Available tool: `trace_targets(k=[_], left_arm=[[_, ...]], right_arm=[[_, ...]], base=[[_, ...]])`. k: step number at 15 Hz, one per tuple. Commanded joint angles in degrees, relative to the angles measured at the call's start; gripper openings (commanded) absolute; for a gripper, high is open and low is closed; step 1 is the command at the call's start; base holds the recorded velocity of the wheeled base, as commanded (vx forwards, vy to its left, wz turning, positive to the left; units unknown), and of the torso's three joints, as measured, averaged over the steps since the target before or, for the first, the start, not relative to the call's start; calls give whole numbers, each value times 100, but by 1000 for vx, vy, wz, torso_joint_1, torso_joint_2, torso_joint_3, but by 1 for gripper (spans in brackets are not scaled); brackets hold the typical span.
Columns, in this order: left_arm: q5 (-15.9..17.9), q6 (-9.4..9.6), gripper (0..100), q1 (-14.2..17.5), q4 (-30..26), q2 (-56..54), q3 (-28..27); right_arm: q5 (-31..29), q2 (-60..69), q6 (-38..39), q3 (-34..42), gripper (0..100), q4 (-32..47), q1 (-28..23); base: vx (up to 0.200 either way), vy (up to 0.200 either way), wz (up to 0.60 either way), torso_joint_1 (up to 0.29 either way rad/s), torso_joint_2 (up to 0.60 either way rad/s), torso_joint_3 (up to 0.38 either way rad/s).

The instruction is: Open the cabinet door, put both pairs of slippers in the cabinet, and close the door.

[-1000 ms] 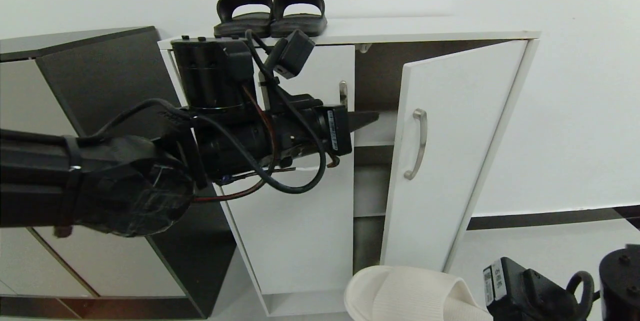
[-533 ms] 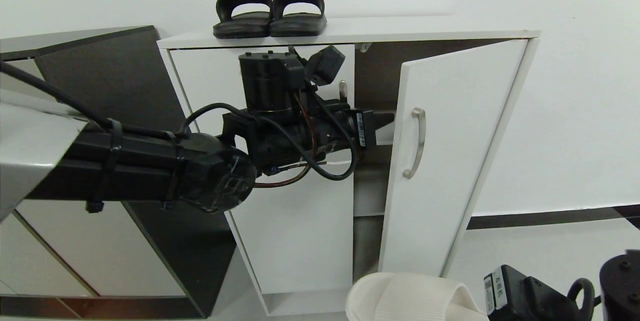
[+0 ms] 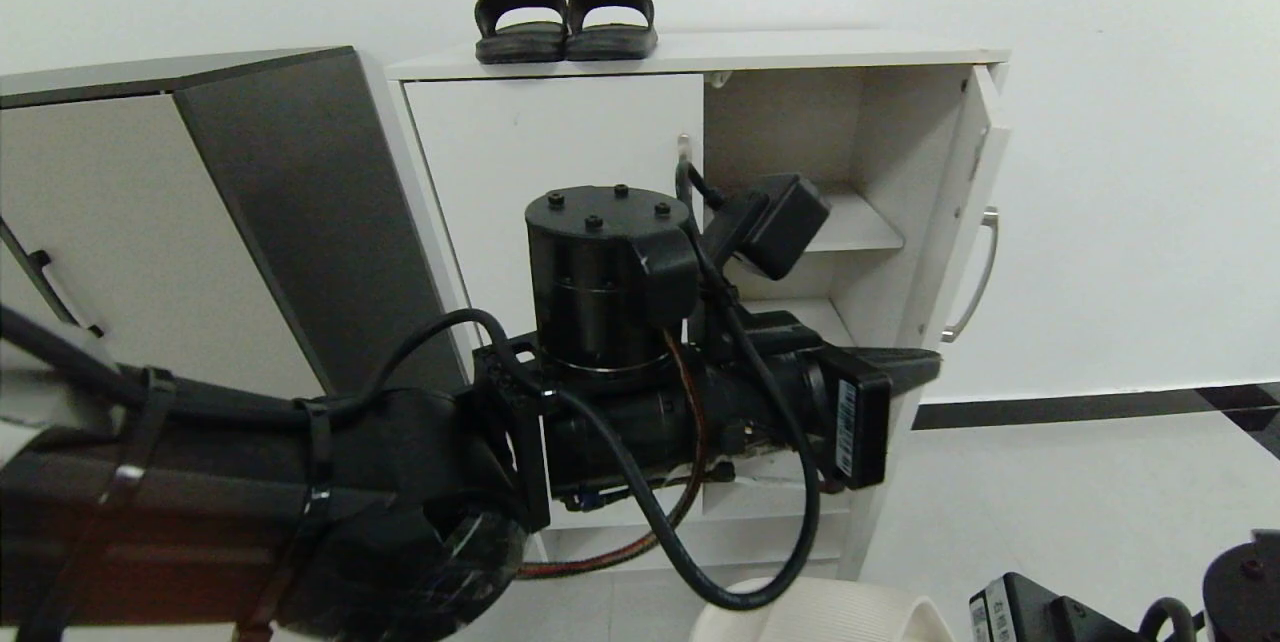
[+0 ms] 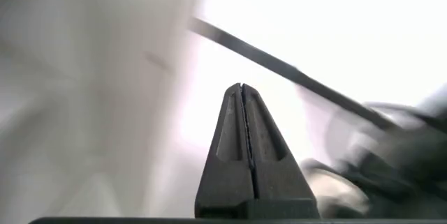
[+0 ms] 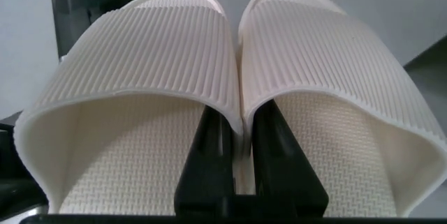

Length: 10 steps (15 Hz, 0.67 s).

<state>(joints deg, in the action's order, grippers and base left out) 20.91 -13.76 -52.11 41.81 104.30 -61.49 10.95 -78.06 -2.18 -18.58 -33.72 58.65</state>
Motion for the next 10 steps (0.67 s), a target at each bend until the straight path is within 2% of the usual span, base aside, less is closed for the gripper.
trace_targets(k=[1, 3, 4, 5, 7, 8, 9, 10], left_arm=[[-25, -4, 0, -176, 2, -86, 67], [-104, -4, 0, 114, 37, -121, 208], [-175, -12, 0, 351, 459, -165, 524], [-315, -12, 0, 501, 784, -200, 761], [-922, -4, 0, 799, 1321, -455, 1368], [-1221, 5, 0, 949, 1365, -771, 1640], [-1326, 14, 0, 1028, 1356, -947, 1763], [-1625, 172, 0, 1265, 1066, -1755, 2150]], right_arm=[[4, 10, -2, 3, 0, -21, 15], [-22, -8, 7, -14, 0, -29, -3], [-40, -61, 42, -76, 0, -29, -108], [-40, -157, 42, -146, 0, -21, -257], [-198, -430, 148, -383, 0, -29, -679], [-523, -518, 429, -498, 0, -29, -767], [-726, -544, 614, -550, 0, -29, -767], [-1578, -693, 1185, -761, 0, -38, -767]], base=[[-200, 0, 0, -2, -7, 7], [-200, 0, 0, -2, 2, 9], [-200, 0, 0, 2, 2, -2], [0, 0, 0, 0, 0, 0], [0, 0, 0, 0, 0, 0], [0, 0, 0, 0, 0, 0], [0, 0, 0, 0, 0, 0], [0, 0, 0, 0, 0, 0]])
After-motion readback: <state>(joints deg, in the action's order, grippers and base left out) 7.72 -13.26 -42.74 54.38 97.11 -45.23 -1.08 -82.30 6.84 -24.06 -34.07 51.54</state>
